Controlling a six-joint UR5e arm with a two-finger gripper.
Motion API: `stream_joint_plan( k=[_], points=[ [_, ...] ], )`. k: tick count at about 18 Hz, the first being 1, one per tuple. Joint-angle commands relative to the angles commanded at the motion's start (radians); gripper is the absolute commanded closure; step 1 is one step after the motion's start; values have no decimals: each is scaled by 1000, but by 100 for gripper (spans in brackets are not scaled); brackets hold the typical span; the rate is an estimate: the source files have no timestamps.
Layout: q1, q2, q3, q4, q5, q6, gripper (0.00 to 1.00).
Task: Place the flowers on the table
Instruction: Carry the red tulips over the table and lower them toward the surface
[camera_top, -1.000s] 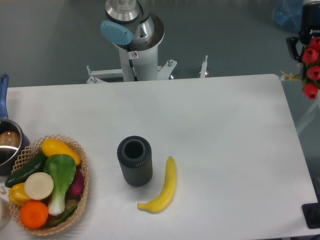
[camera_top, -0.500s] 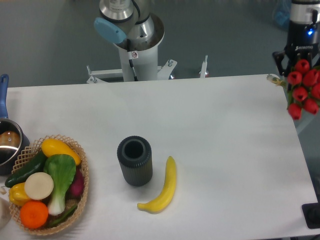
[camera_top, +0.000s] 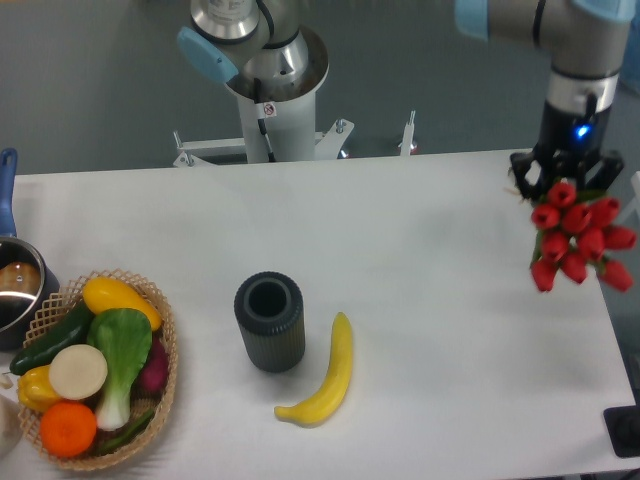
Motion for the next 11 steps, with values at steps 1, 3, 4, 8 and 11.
stream_joint_plan(
  k=[1, 3, 4, 8, 11],
  points=[
    [-9, -14, 2, 0, 0, 0, 54],
    [-22, -41, 5, 0, -11, -1, 54],
    [-32, -60, 8, 0, -20, -5, 54],
    [-84, -140, 18, 24, -21, -9, 54],
    [-97, -173, 25, 47, -21, -14, 54]
  ],
)
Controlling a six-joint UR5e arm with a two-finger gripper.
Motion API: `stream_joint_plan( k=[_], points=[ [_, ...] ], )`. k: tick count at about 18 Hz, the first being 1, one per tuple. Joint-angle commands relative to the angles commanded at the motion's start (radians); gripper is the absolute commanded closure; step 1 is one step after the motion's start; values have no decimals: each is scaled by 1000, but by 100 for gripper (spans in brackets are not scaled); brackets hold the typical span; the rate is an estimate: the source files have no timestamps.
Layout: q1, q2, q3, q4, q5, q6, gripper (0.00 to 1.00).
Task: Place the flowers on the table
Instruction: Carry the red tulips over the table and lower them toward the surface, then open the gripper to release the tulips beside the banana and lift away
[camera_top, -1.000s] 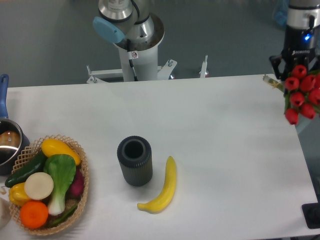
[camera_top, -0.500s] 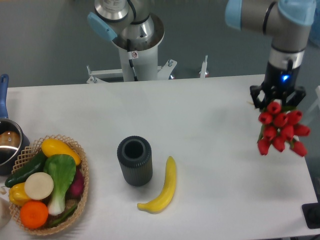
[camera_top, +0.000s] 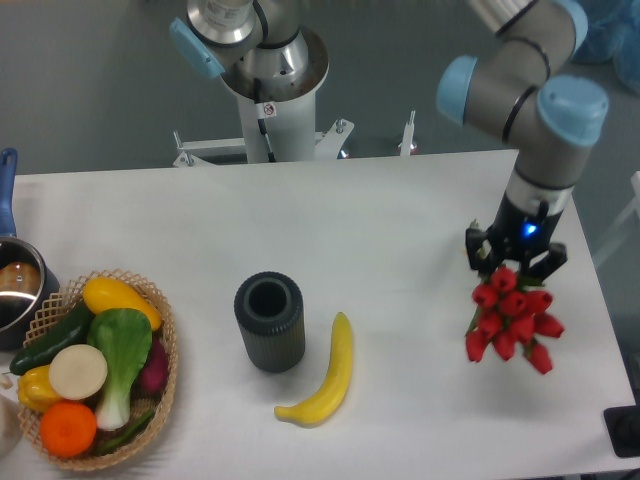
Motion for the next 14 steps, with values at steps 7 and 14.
stream_joint_plan(
  k=[7, 14],
  points=[
    [-23, -54, 22, 18, 2, -11, 51],
    [-23, -57, 25, 35, 2, 3, 4]
  ],
)
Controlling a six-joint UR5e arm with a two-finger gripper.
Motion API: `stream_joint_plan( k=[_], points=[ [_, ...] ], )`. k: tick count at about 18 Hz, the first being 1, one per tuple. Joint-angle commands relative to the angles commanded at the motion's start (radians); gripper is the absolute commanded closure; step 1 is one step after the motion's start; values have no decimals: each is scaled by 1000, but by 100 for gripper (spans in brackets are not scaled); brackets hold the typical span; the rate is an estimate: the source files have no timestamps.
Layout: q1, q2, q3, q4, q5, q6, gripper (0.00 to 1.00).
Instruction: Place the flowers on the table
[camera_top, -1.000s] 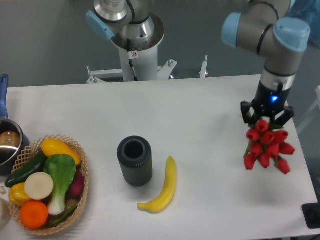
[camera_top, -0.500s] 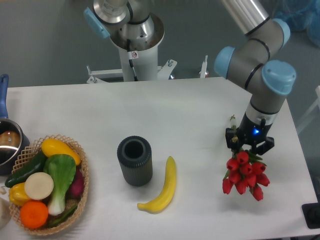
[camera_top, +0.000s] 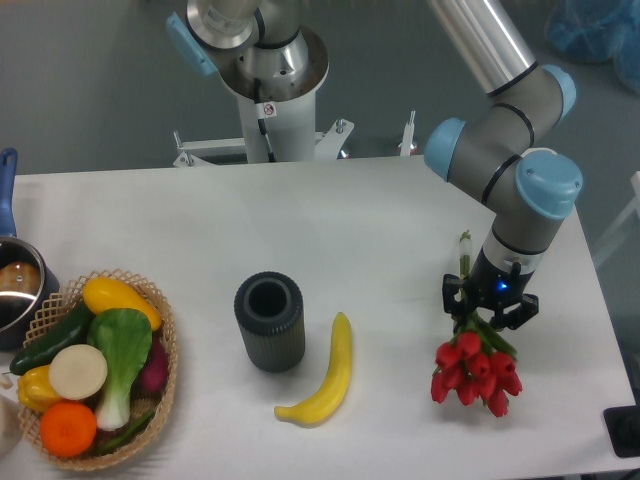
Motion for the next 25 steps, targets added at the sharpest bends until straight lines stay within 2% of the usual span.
stream_joint_plan(
  k=[1, 5, 12, 15, 20, 25],
  points=[
    [2, 6, 0, 0, 0, 0, 0],
    [15, 38, -3, 0, 0, -1, 0],
    [98, 163, -3, -29, 12, 20, 0],
    [127, 196, 0, -95, 14, 184, 0],
    [195, 278, 0, -267, 126, 447, 0],
    [271, 337, -6, -308, 112, 584, 0]
  ],
)
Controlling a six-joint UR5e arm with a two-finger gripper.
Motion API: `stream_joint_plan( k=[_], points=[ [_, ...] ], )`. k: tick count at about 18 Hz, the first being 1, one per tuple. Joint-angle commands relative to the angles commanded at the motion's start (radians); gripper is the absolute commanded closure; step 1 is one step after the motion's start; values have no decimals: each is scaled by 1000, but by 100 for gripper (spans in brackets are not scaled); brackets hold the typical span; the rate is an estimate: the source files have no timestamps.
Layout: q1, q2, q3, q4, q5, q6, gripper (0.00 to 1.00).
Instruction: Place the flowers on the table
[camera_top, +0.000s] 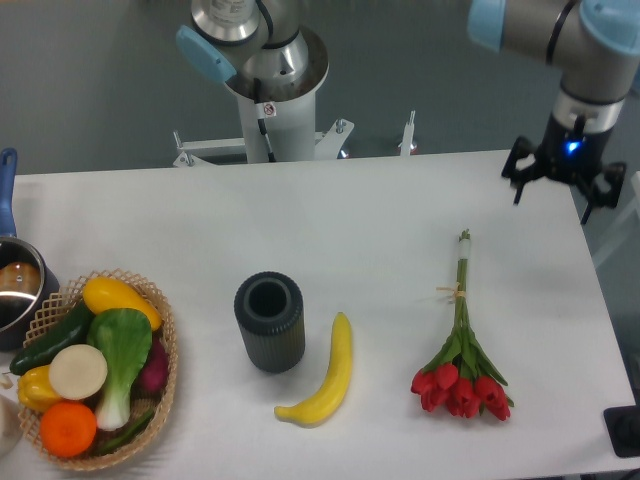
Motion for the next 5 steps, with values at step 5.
stream_joint_plan(
  k=[5],
  points=[
    [35, 20, -9, -3, -43, 0, 0]
  ],
)
